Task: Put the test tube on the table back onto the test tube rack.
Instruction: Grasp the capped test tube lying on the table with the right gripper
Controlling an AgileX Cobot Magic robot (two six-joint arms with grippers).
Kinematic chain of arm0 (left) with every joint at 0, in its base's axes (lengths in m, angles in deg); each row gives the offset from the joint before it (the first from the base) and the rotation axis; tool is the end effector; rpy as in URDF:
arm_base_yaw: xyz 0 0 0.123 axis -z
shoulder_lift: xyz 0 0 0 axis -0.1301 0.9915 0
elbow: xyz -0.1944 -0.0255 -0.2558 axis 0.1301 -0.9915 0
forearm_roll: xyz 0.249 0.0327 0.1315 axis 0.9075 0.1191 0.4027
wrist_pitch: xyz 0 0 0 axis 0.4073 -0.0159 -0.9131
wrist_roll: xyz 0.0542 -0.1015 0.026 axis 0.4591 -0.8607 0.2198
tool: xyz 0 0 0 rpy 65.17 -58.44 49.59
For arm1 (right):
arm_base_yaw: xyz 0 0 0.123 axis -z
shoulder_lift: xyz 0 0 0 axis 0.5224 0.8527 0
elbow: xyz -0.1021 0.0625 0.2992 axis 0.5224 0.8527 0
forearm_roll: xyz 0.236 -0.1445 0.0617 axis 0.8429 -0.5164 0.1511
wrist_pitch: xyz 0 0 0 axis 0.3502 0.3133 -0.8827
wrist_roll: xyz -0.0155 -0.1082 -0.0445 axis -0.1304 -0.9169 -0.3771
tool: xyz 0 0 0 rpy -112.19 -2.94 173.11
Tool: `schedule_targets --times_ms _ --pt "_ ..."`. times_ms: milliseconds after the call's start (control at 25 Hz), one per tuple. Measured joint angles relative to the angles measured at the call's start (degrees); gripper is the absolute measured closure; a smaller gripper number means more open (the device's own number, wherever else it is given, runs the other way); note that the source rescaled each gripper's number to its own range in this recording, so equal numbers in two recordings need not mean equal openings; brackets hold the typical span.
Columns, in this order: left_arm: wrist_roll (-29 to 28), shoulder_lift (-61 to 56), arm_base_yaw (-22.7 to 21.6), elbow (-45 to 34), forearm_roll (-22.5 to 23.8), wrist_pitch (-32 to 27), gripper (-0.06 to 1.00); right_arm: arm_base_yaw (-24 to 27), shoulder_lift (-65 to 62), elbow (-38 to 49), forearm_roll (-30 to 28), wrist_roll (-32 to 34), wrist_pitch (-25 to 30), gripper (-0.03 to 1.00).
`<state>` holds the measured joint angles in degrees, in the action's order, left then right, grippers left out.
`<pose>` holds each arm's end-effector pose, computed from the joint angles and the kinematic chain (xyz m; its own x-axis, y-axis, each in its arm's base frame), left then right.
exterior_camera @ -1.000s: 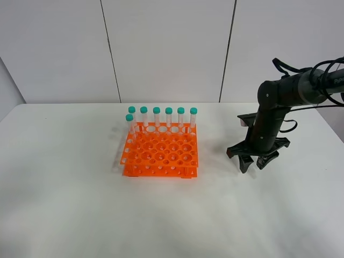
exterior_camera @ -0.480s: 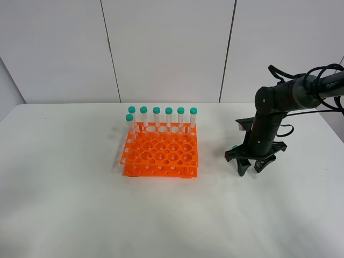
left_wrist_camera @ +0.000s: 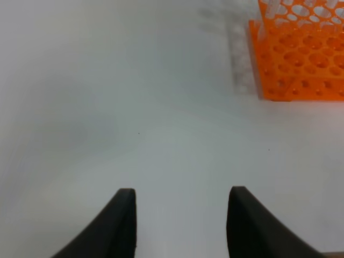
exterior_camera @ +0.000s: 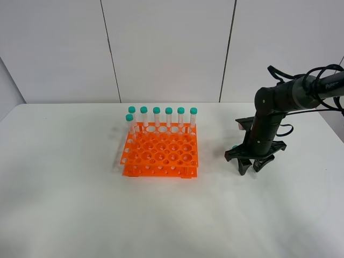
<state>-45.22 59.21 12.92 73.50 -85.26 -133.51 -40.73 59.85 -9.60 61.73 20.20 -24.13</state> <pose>-0.0061 0.0022 0.2923 -0.4910 -0.0347 -0.8704 0.0439 0.9969 -0.0646 0.4187 0.0657 0.0855 -0.9821 -0.1881 -0.0071 -0.1879 0.9820 -0.0199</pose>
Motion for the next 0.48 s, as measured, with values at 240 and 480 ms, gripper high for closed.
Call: schedule_targets --times_ms 240,480 --pt "0.00 0.00 0.00 0.00 0.00 0.00 0.34 0.00 0.05 0.00 -0.06 0.00 0.00 0.61" --pt "0.00 0.00 0.00 0.00 0.00 0.00 0.34 0.00 0.05 0.00 -1.53 0.00 0.06 0.95"
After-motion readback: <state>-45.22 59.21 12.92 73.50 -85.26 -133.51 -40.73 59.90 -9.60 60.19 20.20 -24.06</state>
